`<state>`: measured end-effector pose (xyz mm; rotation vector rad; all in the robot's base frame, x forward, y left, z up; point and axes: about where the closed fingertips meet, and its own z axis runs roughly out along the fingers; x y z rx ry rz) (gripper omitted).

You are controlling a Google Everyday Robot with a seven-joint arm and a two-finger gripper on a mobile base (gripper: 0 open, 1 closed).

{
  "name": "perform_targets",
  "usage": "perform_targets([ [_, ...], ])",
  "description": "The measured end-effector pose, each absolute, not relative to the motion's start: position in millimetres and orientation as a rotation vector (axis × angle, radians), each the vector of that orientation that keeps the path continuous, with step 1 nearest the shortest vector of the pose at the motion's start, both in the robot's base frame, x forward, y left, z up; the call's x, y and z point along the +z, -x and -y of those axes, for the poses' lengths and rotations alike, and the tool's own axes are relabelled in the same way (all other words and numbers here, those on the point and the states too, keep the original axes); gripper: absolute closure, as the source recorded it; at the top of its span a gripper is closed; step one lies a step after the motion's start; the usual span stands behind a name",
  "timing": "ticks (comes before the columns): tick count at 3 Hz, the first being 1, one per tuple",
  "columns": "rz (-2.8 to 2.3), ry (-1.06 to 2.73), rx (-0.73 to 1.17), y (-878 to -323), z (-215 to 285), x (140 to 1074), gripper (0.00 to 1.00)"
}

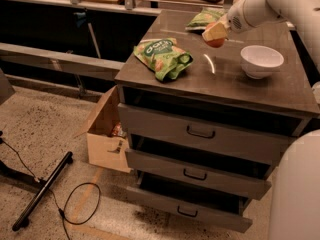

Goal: Pick apple from white bowl and place on counter

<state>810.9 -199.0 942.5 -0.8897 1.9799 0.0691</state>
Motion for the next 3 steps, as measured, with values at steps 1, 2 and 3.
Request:
perform_targets([
  [1,-1.983,0.879,0.058,-821.1,184.6,926.2,0.83],
  [2,-2.0,0.885,0.036,-824.5,176.8,911.3,0.61],
  [3,-2.019,0.902,0.014,-823.7,172.3,900.4,0.37],
])
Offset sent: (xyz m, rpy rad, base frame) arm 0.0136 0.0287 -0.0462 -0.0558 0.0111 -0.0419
